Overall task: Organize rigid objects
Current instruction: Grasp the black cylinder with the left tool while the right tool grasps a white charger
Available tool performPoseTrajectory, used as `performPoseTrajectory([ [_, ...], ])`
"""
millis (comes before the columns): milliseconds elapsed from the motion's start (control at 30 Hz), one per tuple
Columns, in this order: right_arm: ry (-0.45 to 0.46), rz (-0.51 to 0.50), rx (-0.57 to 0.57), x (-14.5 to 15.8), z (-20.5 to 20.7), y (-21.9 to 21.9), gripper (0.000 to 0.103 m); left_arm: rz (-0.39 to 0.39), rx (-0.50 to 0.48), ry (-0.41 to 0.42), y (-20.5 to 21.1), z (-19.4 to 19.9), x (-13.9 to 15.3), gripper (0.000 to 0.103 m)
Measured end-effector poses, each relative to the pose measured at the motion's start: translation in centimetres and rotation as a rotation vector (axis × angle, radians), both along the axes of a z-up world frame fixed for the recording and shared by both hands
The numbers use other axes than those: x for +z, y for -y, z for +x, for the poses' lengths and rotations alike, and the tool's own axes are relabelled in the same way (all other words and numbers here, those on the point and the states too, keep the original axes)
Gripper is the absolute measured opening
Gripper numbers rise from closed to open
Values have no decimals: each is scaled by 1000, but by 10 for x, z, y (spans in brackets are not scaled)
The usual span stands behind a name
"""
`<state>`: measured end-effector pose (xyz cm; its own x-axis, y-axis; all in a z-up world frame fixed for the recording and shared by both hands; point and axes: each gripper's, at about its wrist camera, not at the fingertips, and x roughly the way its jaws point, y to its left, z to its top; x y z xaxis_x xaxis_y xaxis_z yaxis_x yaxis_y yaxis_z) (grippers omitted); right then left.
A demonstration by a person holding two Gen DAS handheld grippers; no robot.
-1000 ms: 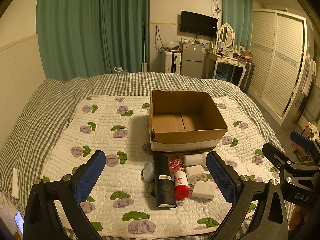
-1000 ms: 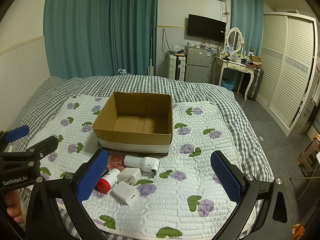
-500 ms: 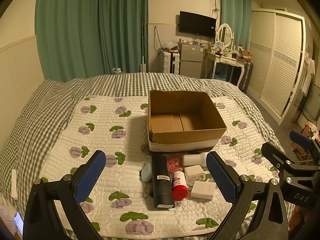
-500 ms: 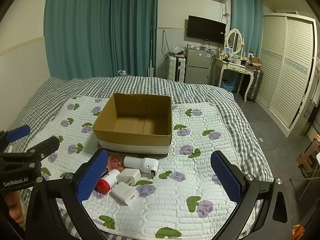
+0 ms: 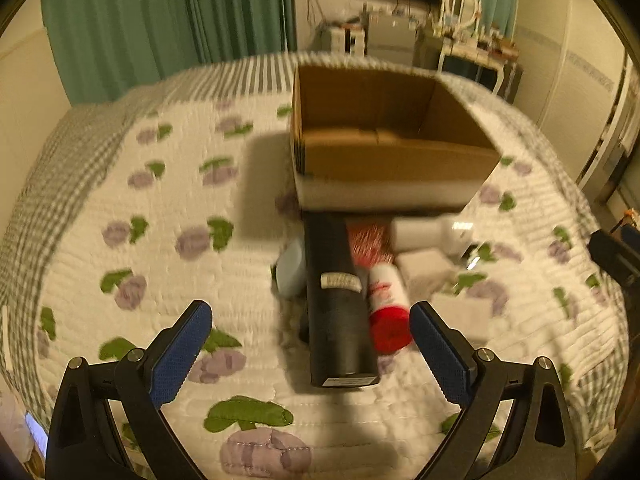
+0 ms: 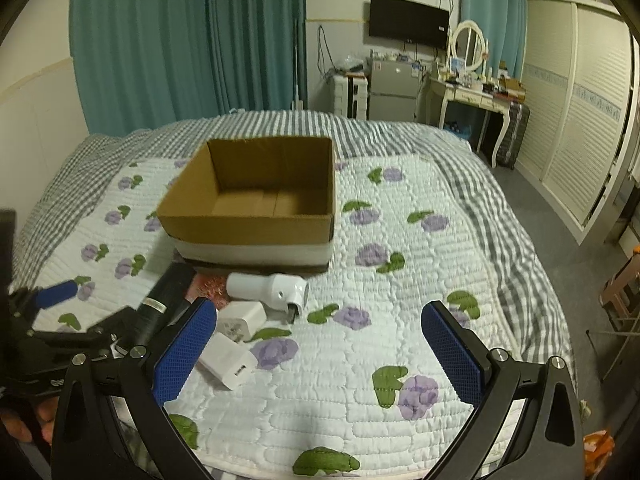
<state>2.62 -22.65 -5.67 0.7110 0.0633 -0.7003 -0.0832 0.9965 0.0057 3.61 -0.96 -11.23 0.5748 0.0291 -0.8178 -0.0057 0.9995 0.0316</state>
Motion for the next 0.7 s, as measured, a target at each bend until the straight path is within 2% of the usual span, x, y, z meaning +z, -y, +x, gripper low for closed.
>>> performPoseTrajectory([
  [267,-71,2,-1,-30,16,-1,103,36,-28,-46,6,28,-18,99],
  [333,-87,0,0,-36,20,-2,103,41,-35,-79,8,35,-27,99],
  [400,-96,-7,4,-40,23,-3,103,24,-42,-100,7,37,-33,94],
  [433,-98,-10,5,-40,24,-3,103,11,-48,-101,7,36,-33,89],
  [500,-106,-13,6,-43,27,-5,103,3,-65,-104,7,35,-32,70],
  [533,-110,-14,8,-44,28,-6,103,-11,-87,-125,8,36,-34,45],
  [567,-115,-16,10,-45,29,-7,103,-27,-98,-142,8,35,-35,41],
  [700,-126,-16,39,-49,29,-16,103,-33,-116,-139,6,28,-31,40],
])
